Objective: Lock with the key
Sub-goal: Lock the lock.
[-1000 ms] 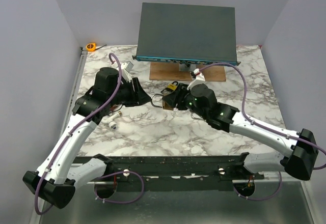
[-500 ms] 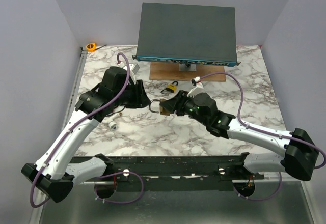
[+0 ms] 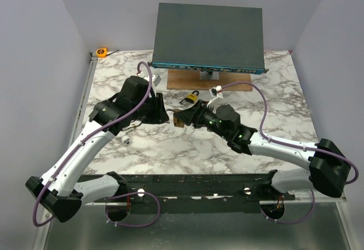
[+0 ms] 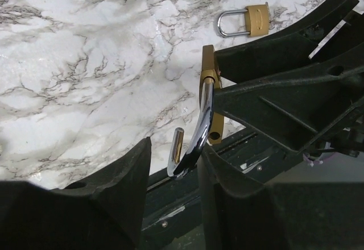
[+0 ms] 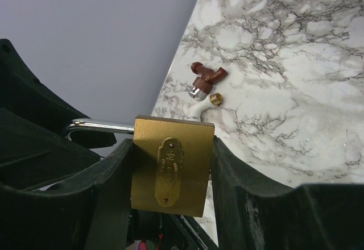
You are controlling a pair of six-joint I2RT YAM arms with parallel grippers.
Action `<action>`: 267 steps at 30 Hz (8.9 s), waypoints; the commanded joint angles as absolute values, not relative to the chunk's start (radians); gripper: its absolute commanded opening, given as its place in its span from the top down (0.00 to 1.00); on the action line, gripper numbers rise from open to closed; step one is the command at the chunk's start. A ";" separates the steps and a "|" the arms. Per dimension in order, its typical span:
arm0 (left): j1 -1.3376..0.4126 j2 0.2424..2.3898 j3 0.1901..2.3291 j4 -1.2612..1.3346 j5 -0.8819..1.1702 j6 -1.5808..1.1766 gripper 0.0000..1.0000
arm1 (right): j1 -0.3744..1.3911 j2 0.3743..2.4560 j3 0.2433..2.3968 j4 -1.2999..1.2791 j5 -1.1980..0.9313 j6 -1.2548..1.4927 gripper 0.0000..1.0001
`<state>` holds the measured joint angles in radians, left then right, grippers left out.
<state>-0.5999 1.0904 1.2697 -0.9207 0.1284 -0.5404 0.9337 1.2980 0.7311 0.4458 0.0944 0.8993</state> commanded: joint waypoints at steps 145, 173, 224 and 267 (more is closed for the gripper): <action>-1.008 0.855 1.446 -0.753 0.466 -0.393 0.64 | 0.914 0.831 1.069 -0.073 -0.738 0.486 0.99; -1.003 0.851 1.376 -0.633 0.493 -0.483 1.00 | 0.914 0.765 1.050 -0.049 -0.676 0.501 0.99; -1.017 0.904 1.155 -0.367 0.446 -0.652 1.00 | 0.916 0.996 1.017 0.250 -0.440 0.628 0.99; -1.079 0.747 1.474 -0.535 0.169 -0.453 1.00 | 0.916 0.879 0.922 0.259 -0.488 0.578 0.27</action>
